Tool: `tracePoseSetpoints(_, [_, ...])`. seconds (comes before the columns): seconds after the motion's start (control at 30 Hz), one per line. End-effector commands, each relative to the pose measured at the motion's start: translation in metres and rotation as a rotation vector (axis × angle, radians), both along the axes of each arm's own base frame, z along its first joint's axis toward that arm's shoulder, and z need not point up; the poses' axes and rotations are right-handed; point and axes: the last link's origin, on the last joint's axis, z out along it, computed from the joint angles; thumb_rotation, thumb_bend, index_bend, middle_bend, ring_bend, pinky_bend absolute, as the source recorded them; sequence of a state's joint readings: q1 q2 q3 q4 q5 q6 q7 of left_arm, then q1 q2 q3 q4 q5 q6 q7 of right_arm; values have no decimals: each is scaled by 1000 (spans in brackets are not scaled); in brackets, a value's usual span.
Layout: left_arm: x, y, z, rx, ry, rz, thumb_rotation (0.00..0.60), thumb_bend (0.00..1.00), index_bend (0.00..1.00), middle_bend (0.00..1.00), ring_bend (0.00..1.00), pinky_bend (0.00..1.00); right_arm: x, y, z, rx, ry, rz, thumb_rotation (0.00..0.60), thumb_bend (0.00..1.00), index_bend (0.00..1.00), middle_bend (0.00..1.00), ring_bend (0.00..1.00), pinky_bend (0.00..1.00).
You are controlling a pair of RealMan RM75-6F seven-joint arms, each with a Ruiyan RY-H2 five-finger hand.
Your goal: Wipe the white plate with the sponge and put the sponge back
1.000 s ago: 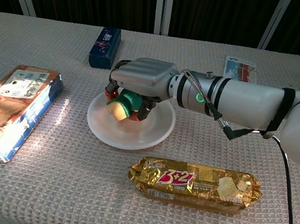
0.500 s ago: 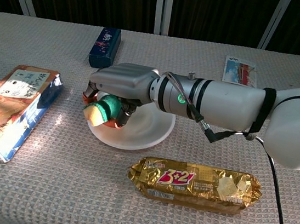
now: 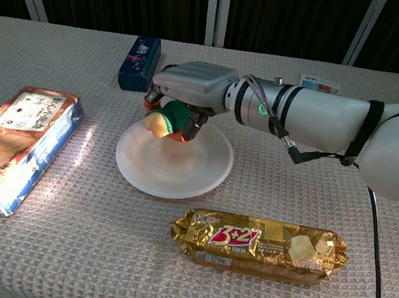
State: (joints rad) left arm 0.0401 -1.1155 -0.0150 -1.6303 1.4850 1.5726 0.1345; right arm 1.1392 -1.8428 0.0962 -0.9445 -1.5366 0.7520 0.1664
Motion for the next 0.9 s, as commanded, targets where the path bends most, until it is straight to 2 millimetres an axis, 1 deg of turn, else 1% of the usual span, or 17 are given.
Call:
tracePoseSetpoints(0.03, [-1,-1,1,5,-1,0,600,0,215,119,85,116,-13,-5,23,-44,-12,-10,600,428,579,381,139,0])
tracePoseSetpoints(0.1, [-1,-2,1,7,-1,0,600,0,215,119,85,116,-21,-8,36,-78,14,-6,600,427,575,381,139,0])
tracePoseSetpoints(0.13, [-1,-1,1,6,-2,-2,600,0,215,119,85,116,-30,-11,44,-106,52,-1,600,427,572,381,139,0])
tracePoseSetpoints(0.2, [0,0,-1,2,-4,-8,600,0,215,119,85,116,-42,-13,53,-133,116,2,600,428,557,381,138,0])
tracePoseSetpoints(0.3, [1,1,-3,-3,-12,-15,600,0,215,119,85,116,-66,-11,64,-173,252,6,600,428,511,371,137,0])
tracePoseSetpoints(0.37, [1,3,-4,-6,-14,-16,600,0,215,119,85,116,-79,-9,67,-192,313,-4,600,428,480,353,134,0])
tracePoseSetpoints(0.43, [1,4,-6,-9,-16,-20,600,0,215,118,85,116,-86,-4,68,-197,340,-22,600,427,443,330,123,0])
tracePoseSetpoints(0.63, [3,9,-7,-15,-16,-36,600,0,215,119,85,117,-100,9,67,-204,409,-41,600,427,357,276,76,0])
tracePoseSetpoints(0.7, [4,10,-8,-18,-17,-41,600,0,215,118,85,116,-103,12,64,-201,433,-41,600,424,293,248,50,0])
tracePoseSetpoints(0.77, [4,11,-9,-20,-18,-42,600,0,215,118,85,116,-104,16,62,-202,458,-35,600,394,155,195,14,0])
tracePoseSetpoints(0.83, [4,12,-9,-23,-18,-43,600,0,215,119,85,116,-104,20,62,-215,472,-24,600,332,44,130,0,0])
tracePoseSetpoints(0.87, [4,13,-9,-23,-18,-43,600,0,215,119,85,116,-104,22,62,-220,472,-25,600,283,10,88,0,0])
tracePoseSetpoints(0.9, [4,13,-9,-23,-17,-45,600,0,215,118,85,116,-103,25,65,-225,462,-37,600,240,0,54,0,0])
